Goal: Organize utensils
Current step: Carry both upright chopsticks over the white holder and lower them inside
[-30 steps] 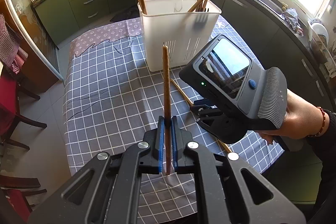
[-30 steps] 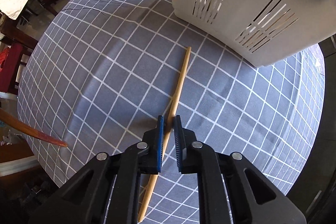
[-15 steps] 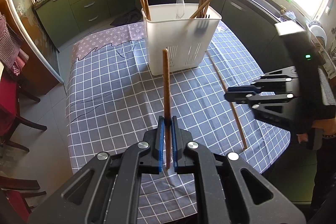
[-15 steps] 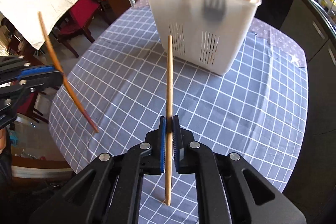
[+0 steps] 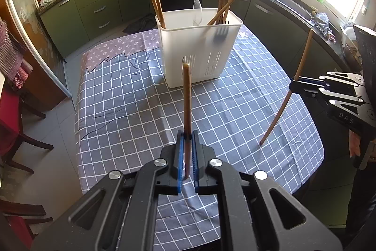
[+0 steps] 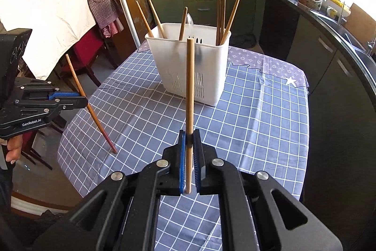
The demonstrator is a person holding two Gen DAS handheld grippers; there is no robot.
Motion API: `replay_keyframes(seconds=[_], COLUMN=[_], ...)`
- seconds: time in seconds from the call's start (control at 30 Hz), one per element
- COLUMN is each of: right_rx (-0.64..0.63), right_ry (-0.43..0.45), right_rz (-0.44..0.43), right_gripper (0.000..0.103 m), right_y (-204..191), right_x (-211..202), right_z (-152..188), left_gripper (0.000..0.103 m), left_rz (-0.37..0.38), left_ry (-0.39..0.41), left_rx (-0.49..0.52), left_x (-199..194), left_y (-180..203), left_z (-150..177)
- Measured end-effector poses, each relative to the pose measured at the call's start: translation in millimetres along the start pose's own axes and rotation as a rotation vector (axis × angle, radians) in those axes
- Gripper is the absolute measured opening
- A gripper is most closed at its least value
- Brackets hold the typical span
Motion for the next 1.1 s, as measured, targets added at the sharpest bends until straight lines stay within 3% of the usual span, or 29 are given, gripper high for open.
replay_keyframes(seconds=[0.73, 1.1], right_rx=[-0.004, 0.014], right_ry=[-0.002, 0.073], right_rz=[-0.013, -0.011], right_gripper=[0.007, 0.007], right_y=[-2, 7], right_x=[2, -30], right_z=[1, -18], left_gripper=[0.007, 0.007], left_rz=[-0.005, -0.014], left_ry=[0.010, 0.049], left_rx=[0.030, 0.077], left_x=[-5, -28], left_y=[9, 24], left_z=[-6, -29])
Point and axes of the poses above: each gripper's, at about its wrist camera, not at the fingertips, and x roughly the way its jaws point, y to its right, z to its underside, the point moved 2 cm from there along x, roughly the way its jaws point, and after that the axes turned 13 degrees about z, right-handed, at the moved point
